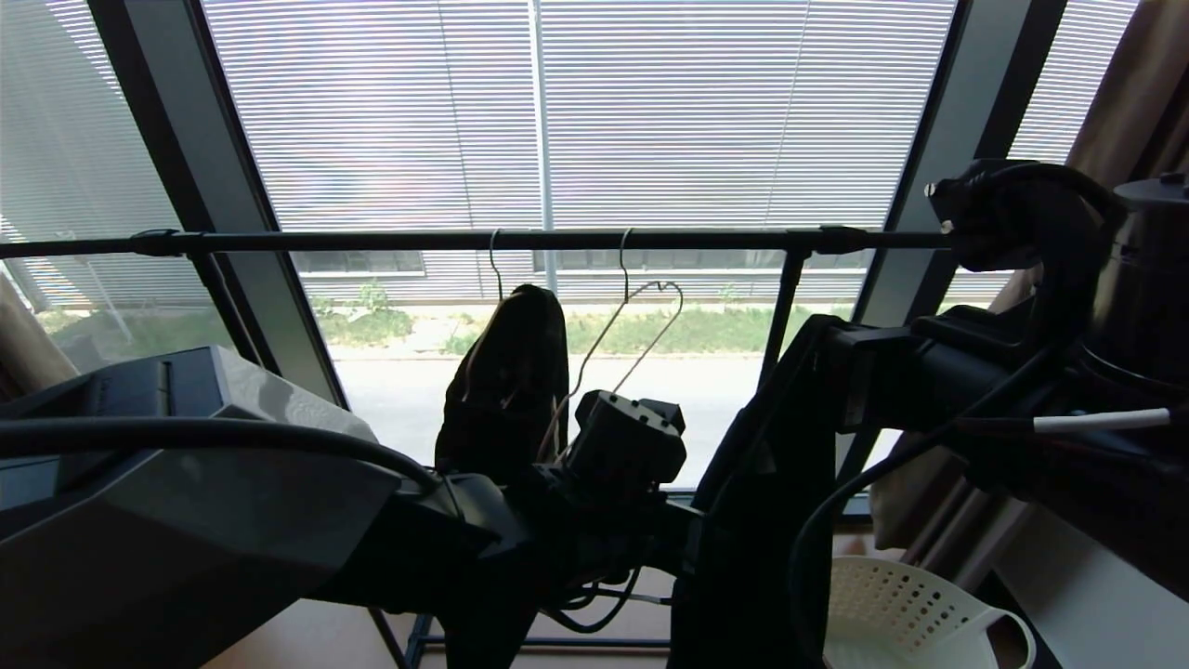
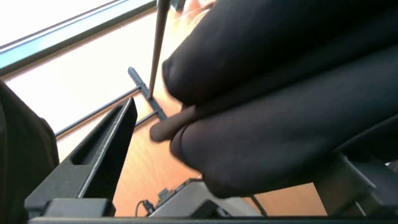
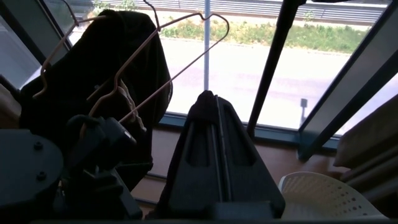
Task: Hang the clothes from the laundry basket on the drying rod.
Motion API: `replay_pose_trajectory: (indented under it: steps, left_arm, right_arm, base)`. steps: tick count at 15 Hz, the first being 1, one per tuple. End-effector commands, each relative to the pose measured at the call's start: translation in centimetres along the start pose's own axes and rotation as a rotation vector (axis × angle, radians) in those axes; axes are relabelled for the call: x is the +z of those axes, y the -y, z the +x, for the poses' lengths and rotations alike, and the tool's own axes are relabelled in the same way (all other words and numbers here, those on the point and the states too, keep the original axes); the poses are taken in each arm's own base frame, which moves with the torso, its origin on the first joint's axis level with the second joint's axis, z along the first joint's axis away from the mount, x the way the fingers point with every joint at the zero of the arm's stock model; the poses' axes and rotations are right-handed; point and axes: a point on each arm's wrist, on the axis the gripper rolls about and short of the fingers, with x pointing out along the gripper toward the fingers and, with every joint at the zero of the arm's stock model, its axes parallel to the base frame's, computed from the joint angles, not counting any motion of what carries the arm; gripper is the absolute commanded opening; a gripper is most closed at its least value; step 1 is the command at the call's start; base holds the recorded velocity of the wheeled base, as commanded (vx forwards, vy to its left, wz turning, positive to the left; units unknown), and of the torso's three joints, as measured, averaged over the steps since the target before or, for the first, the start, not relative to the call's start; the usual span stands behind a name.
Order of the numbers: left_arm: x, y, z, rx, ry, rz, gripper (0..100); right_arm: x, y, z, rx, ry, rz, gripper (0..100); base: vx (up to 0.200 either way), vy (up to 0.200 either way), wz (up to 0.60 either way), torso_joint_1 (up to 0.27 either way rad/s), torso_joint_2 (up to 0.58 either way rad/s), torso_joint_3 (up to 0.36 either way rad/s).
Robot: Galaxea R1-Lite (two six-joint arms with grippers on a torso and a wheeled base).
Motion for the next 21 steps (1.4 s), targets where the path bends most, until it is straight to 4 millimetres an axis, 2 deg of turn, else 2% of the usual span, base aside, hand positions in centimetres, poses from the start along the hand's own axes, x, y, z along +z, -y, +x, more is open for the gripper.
replay_pose_trajectory:
  steps: [1, 6, 7, 8, 9, 15, 16, 21]
  left_arm:
    - [-0.6, -0.4, -0.2, 0.014, -0.021, -0.002, 100]
    - [-0.5, -1.8, -3.4, 0.060, 0.001, -0.022, 100]
    - [-0.4, -1.8, -4.1, 0.057, 0.011, -0.022, 100]
    - [-0.1, -1.7, -5.9, 0.059, 0.037, -0.021, 100]
    - [-0.1, -1.6, -6.8, 0.067, 0.052, -0.021, 100]
    - [-0.3, -1.6, -11.2, 0.074, 0.109, -0.018, 100]
    - [-0.4, -1.6, -11.7, 0.073, 0.114, -0.018, 0]
    - [0.1, -1.8, -13.8, 0.103, 0.177, -0.023, 0]
  right_arm:
    - [0.3, 0.2, -0.2, 0.001, 0.009, 0.007, 0]
    - [0.3, 0.2, -0.1, -0.002, 0.010, 0.007, 0]
    - [0.3, 0.2, -0.1, -0.005, 0.011, 0.009, 0]
    - [0.4, 0.4, 0.0, -0.016, 0.012, 0.011, 0]
    - [0.4, 0.7, 0.3, -0.029, 0.011, 0.013, 0]
    - [0.7, 1.5, 0.8, -0.068, 0.017, 0.023, 0]
    - [0.7, 1.5, 0.8, -0.068, 0.017, 0.023, 0]
    - [0.5, 2.2, 1.1, -0.096, 0.005, 0.008, 0]
  base:
    - [0.000, 0.000, 0.00, 0.000, 0.00, 0.000]
    - [0.000, 0.000, 0.00, 0.000, 0.00, 0.000]
    - [0.000, 0.000, 0.00, 0.000, 0.00, 0.000]
    - [0.000, 0.000, 0.00, 0.000, 0.00, 0.000]
    - [0.000, 0.000, 0.00, 0.000, 0.00, 0.000]
    - [0.000, 0.000, 0.00, 0.000, 0.00, 0.000]
    - [0.000, 0.000, 0.00, 0.000, 0.00, 0.000]
    - [0.000, 0.000, 0.00, 0.000, 0.00, 0.000]
